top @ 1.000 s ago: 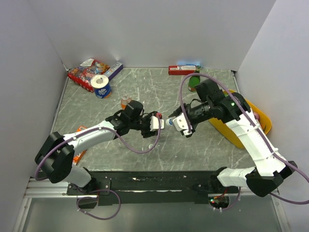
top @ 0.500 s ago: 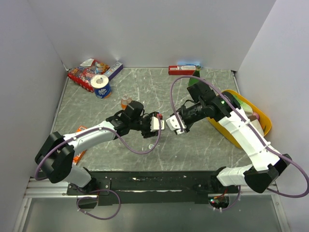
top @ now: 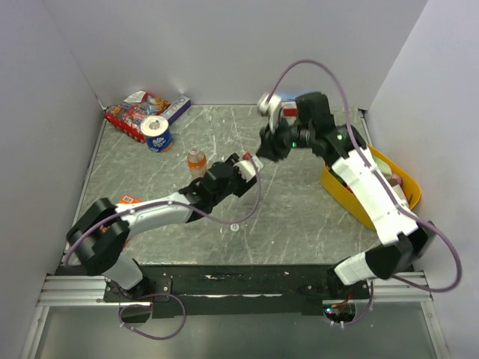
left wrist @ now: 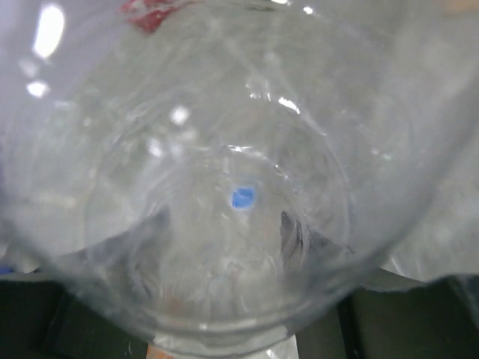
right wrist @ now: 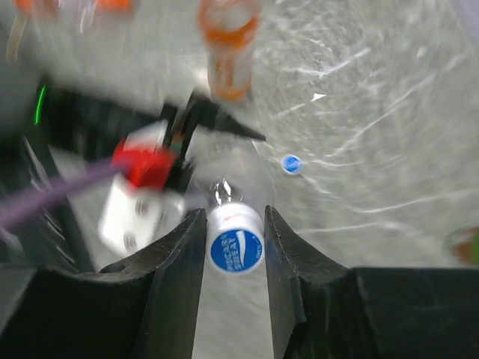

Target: Screw on the bottle caps

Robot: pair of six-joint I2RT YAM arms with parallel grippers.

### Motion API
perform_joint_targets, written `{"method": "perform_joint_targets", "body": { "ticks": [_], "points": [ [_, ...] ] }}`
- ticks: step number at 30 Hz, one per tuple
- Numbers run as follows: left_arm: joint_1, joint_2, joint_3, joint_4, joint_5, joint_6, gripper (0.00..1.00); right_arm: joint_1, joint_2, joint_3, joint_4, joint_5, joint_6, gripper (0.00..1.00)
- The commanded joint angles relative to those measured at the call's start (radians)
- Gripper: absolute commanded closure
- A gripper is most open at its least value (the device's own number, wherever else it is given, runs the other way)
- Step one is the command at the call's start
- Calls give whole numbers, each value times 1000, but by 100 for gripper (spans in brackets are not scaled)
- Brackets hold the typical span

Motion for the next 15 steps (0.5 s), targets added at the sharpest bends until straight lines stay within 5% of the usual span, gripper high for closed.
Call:
{"method": "perform_joint_targets", "body": {
  "ticks": [1, 7, 8, 11, 15],
  "points": [
    [-15, 100, 164, 123, -324, -181, 99, -72, 88, 1, 64, -99, 679, 100],
    [-12, 148, 183, 97, -327, -158, 99, -95, 133, 135, 63, -152, 644, 96],
    [-11, 142, 163, 94, -306, -157, 99, -133, 134, 159, 80, -171, 636, 79],
    [5, 105, 127, 55, -174, -198, 99, -211, 135, 255, 144, -252, 580, 56],
    [46, 38, 74, 12, 82, -264, 99, -308, 71, 185, 225, -390, 423, 43]
  ]
}}
